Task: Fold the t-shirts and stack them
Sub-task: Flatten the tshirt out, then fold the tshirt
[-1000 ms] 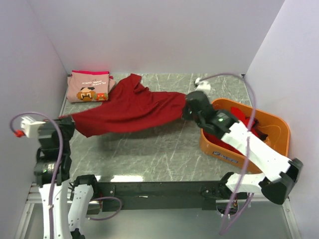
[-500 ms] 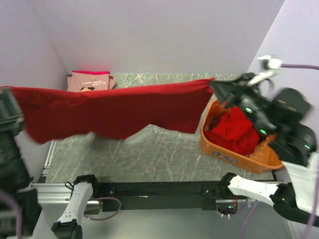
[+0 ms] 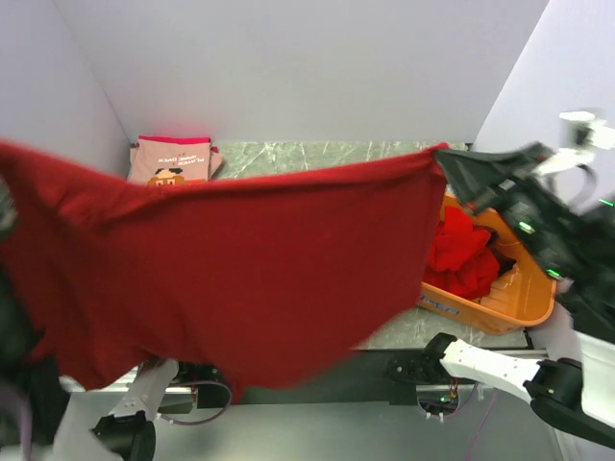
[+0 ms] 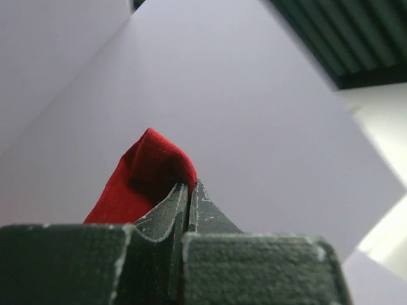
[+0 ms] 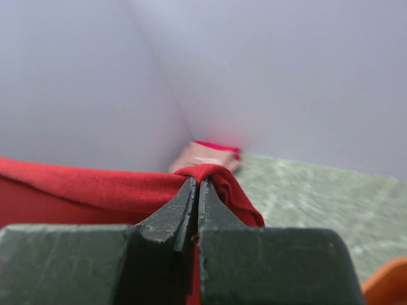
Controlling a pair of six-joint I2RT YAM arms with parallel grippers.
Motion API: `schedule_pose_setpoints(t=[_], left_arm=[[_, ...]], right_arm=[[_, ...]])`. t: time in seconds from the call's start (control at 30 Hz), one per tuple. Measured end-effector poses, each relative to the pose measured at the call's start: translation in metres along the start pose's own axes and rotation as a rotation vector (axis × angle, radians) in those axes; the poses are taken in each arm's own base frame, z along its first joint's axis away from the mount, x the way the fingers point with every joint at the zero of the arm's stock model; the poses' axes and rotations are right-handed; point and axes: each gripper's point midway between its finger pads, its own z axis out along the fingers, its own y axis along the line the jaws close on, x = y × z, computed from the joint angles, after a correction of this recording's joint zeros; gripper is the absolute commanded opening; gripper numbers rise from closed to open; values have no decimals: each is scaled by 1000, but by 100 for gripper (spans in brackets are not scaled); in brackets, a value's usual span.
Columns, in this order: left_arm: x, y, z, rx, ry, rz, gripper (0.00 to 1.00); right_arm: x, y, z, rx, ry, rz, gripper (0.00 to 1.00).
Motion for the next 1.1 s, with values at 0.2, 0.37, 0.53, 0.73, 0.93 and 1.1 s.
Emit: schedule_pose_setpoints(t=[0.2,0.37,0.53,0.73,0.93,1.1], left_arm=[[131,113,66,-242,233,109,1],[265,247,79,-467,486,226,1],[370,353,52,-588,710,300,1],[454,434,38,-666,877,350,1],[497,472,17,-720,966,377,1],[502,467,18,-712,951,391,1]], right_arm=[[73,-63,66,248,137,-63,0],[175,-144,122,394,350,-69,0],[301,-223,171,438,612,-3,0],[413,-295,209,482,828,78,0],[455,-325,220,509,901,86,0],[437,-324,235,490,854,66,0]])
